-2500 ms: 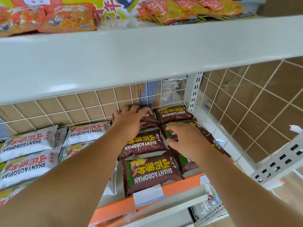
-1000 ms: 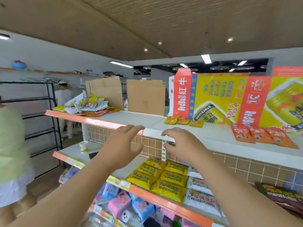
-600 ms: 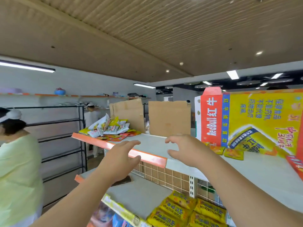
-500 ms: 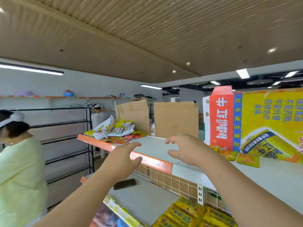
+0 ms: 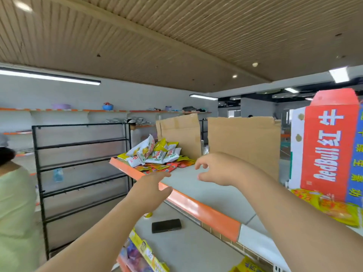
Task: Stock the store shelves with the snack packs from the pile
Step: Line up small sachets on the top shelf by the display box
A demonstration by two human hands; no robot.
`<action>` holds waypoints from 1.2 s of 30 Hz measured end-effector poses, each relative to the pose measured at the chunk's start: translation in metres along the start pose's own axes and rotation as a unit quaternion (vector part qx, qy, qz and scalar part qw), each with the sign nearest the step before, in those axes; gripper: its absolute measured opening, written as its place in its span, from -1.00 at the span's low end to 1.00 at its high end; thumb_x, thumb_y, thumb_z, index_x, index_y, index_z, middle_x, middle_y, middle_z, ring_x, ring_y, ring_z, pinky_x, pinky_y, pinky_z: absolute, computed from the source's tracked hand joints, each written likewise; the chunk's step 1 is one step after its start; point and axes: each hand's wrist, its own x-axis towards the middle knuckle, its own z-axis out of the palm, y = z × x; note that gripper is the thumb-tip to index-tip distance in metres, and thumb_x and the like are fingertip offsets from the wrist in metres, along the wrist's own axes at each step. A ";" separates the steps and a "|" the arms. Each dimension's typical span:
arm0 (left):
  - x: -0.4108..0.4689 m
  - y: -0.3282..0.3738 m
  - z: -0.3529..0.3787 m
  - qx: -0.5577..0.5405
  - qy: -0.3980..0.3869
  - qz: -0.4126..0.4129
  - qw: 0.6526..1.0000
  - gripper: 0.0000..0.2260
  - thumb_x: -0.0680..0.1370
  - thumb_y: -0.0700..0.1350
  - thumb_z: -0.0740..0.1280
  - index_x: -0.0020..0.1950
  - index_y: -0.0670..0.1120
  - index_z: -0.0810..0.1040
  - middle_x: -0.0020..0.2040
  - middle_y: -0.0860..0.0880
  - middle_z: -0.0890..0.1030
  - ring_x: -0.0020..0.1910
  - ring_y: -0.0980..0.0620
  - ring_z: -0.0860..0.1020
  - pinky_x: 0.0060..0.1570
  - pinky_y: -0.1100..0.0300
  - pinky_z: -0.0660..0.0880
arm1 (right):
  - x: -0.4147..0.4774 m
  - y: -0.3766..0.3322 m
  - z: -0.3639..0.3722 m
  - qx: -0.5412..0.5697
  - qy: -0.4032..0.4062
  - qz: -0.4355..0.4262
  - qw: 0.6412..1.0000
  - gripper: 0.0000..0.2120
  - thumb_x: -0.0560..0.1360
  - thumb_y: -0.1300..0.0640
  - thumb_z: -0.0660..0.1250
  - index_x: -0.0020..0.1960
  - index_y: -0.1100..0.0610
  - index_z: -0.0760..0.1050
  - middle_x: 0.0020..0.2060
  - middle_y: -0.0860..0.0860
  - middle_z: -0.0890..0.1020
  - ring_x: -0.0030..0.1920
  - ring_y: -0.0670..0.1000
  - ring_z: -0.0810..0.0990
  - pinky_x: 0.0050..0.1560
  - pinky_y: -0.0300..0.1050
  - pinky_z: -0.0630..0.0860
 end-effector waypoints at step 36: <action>0.215 -0.183 0.086 -0.130 -0.040 0.230 0.964 -0.72 0.39 0.15 0.24 0.00 0.30 0.66 -0.07 0.39 0.61 0.04 0.27 0.46 0.03 0.34 0.39 | 0.306 -0.008 0.149 -0.021 -0.151 0.118 0.981 -0.51 0.59 0.11 0.23 0.47 -0.23 0.39 0.30 -0.05 0.56 0.19 0.02 0.54 0.15 -0.17 0.47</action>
